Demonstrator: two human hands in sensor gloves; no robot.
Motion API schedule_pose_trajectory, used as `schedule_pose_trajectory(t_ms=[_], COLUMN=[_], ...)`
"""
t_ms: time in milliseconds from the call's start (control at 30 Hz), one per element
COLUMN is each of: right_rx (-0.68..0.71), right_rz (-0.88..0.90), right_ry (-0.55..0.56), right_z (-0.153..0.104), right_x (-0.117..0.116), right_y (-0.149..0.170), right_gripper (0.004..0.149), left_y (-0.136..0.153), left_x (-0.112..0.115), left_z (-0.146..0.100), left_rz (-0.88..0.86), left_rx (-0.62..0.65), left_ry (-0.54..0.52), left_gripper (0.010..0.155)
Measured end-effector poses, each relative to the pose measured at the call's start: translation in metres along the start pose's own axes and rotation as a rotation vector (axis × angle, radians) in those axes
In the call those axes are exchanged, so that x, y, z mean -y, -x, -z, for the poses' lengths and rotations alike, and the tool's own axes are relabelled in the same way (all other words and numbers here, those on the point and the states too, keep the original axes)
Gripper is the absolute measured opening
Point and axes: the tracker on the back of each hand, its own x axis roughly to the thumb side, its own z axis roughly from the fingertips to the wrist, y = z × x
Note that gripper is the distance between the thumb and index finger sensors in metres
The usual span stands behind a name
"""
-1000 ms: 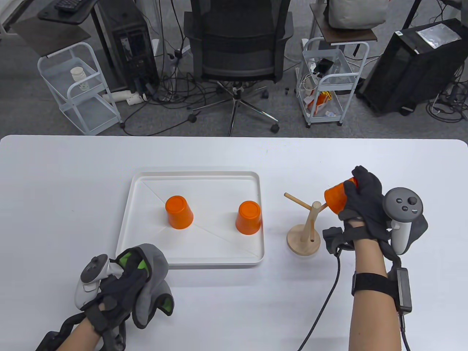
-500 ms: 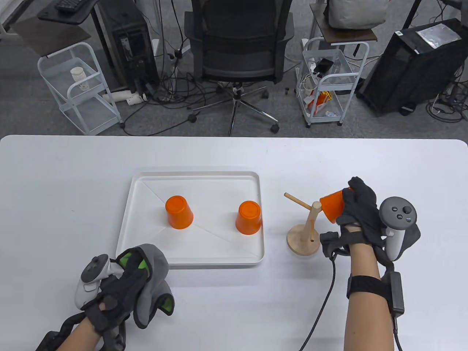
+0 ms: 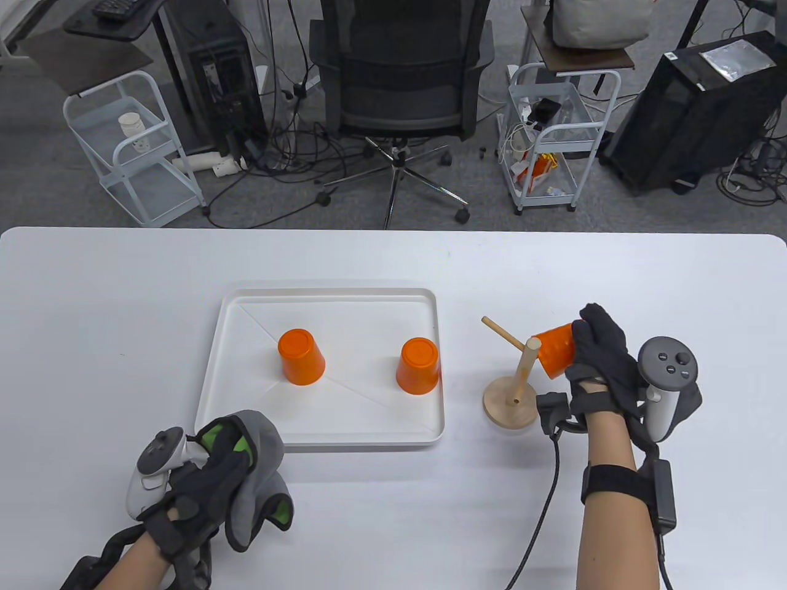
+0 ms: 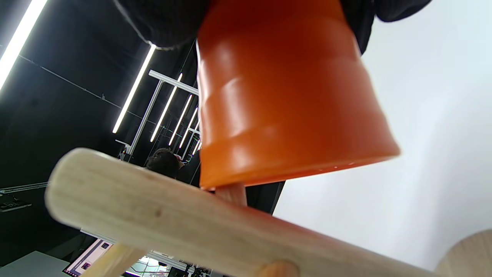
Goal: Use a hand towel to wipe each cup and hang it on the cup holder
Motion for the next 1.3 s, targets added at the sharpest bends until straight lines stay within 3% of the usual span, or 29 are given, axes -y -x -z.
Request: schedule_pose_trajectory(t_ms=[400, 667, 1033, 1300], right_rx=[-0.010, 0.039, 0.357, 0.585], right_rz=[0.020, 0.021, -0.111, -0.311], right_ry=[-0.022, -0.036, -0.079, -0.252], right_z=[-0.001, -0.011, -0.056, -0.098], right_x=[0.000, 0.007, 0.003, -0.044], right_y=[0.000, -0.013, -0.075, -0.119], right_gripper=[0.062, 0.079, 0.084, 0.083], left_y=[0.002, 0.002, 0.003, 0.003], left_x=[-0.001, -0.002, -0.004, -0.006], left_z=[0.000, 0.000, -0.001, -0.002], left_rz=[0.000, 0.001, 0.013, 0.025], left_rx=[-0.001, 0.003, 0.011, 0.016], left_ry=[0.000, -0.002, -0.005, -0.005], left_gripper=[0.080, 0.080, 0.080, 0.080])
